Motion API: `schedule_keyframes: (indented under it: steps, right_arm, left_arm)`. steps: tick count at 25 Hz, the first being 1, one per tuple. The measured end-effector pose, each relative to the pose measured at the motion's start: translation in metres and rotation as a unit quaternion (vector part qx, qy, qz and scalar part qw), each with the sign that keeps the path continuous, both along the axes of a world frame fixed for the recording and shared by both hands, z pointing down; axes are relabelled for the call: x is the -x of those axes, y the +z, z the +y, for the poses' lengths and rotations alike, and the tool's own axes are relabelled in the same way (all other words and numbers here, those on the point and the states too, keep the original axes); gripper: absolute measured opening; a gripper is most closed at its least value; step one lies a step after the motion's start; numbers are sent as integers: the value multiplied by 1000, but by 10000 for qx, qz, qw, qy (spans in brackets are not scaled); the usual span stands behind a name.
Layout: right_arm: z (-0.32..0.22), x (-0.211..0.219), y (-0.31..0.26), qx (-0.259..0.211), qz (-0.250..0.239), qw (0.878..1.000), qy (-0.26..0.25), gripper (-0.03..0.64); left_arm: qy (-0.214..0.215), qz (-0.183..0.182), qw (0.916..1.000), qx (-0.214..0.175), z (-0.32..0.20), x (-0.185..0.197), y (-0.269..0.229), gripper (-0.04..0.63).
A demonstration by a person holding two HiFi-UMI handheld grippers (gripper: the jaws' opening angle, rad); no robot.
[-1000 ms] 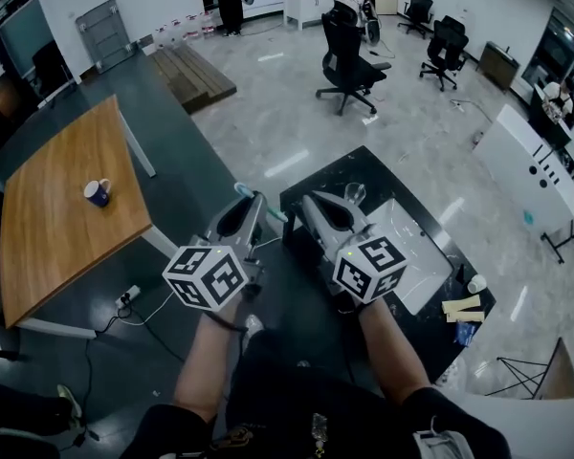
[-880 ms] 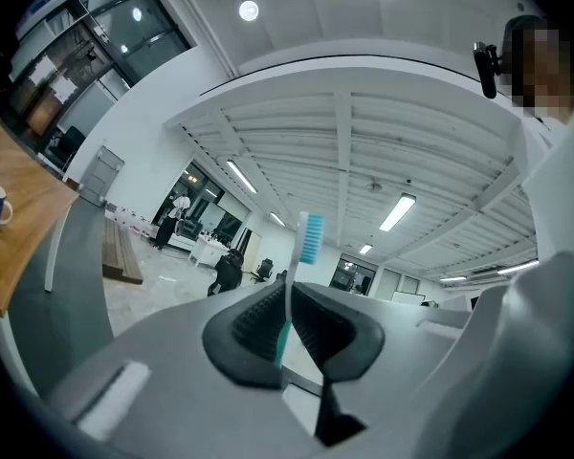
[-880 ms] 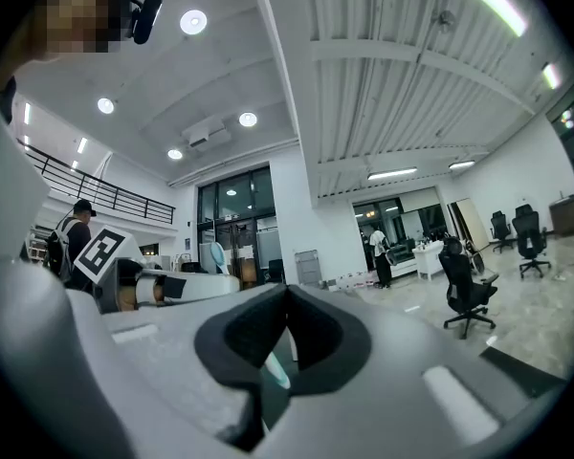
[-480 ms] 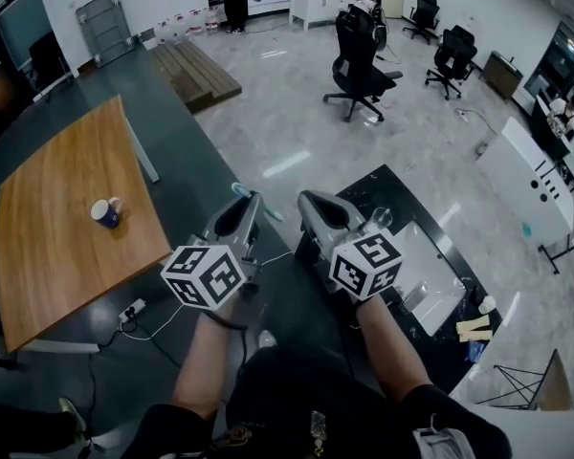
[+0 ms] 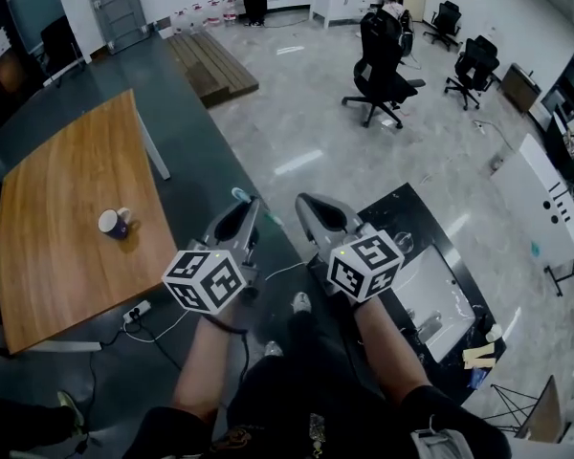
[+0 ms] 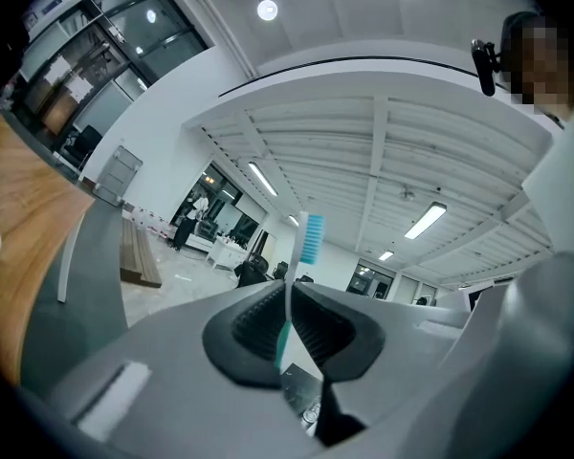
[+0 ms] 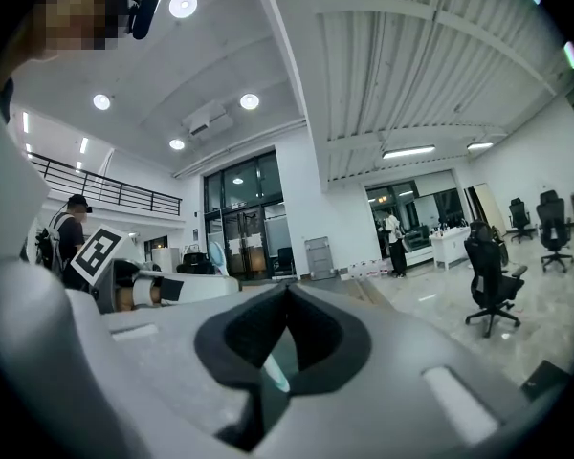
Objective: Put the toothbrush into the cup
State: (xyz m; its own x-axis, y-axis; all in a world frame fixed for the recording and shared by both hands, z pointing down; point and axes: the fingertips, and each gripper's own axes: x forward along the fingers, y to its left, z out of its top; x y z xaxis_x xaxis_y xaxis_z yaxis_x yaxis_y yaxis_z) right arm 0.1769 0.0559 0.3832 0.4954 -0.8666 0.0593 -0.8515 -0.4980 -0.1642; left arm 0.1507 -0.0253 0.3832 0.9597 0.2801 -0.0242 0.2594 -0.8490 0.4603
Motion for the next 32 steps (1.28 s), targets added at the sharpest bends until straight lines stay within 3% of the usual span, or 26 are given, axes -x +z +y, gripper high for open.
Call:
schedule_keyframes:
  steps: [9, 15, 26, 32]
  right_arm:
    - [-57, -100, 7, -129, -80, 9980, -611, 3]
    - [-98, -157, 6, -230, -206, 9927, -1162, 3]
    - [-206, -187, 12, -194, -479, 9745, -2182, 3]
    - [-294, -180, 27, 133, -528, 9622, -2668, 3]
  left_arm:
    - [-633, -222, 9977, -95, -55, -82, 16, 28]
    - [-1251, -431, 9911, -158, -92, -125, 20, 28]
    - [-2403, -635, 9685, -150, -191, -132, 21, 28]
    - [-2906, -664, 9545, 103, -274, -120, 36, 28]
